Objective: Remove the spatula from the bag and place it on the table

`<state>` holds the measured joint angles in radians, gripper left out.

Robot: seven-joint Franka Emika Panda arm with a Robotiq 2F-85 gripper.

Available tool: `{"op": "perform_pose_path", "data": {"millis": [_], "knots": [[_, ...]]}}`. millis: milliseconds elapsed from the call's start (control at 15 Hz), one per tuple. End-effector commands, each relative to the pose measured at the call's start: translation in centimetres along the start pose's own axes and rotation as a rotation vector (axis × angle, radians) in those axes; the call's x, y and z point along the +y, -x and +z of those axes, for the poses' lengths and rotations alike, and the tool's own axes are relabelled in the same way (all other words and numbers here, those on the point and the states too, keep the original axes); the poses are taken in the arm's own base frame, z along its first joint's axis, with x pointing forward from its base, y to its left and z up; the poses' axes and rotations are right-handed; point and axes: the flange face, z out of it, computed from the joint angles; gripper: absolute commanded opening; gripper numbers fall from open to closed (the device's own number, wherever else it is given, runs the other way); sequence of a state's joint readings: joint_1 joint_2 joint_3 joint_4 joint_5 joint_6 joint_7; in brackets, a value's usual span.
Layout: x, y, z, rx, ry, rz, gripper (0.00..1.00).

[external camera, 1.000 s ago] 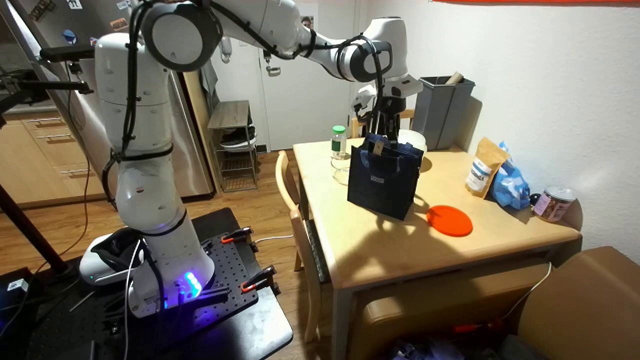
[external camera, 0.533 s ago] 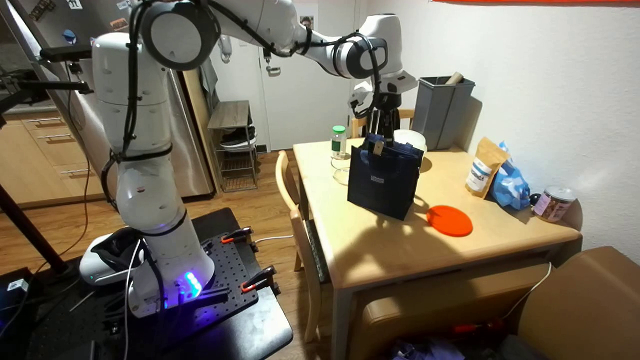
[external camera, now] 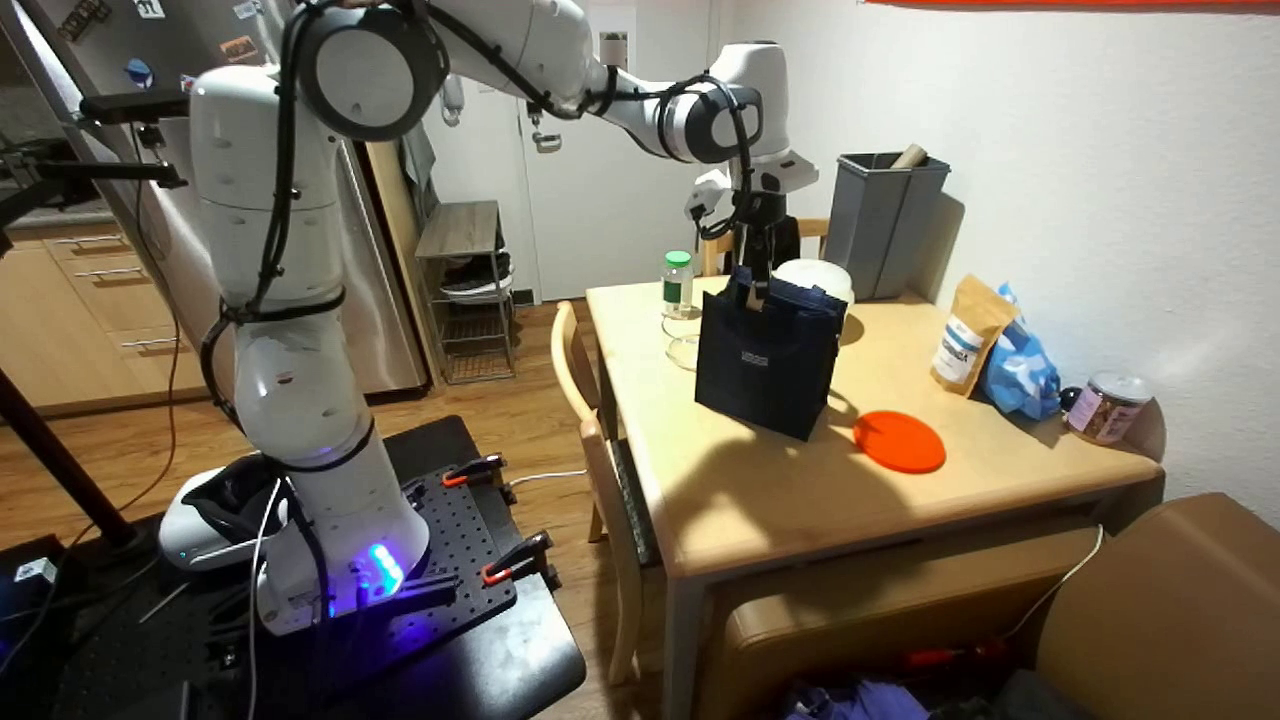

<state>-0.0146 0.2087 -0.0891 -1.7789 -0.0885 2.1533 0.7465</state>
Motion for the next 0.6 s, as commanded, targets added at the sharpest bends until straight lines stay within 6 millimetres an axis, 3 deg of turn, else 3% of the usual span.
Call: {"op": "perform_pose_path", "data": {"millis": [0,333,533], "knots": [[0.4,0.2,0.1,-0.024,0.013,-0.007,0.34],[1.6,-0.2,0.1,-0.038,0.049,0.028,0.00],[2.5,-0.4,-0.5,-0.035,0.071,0.057,0.03]]}}
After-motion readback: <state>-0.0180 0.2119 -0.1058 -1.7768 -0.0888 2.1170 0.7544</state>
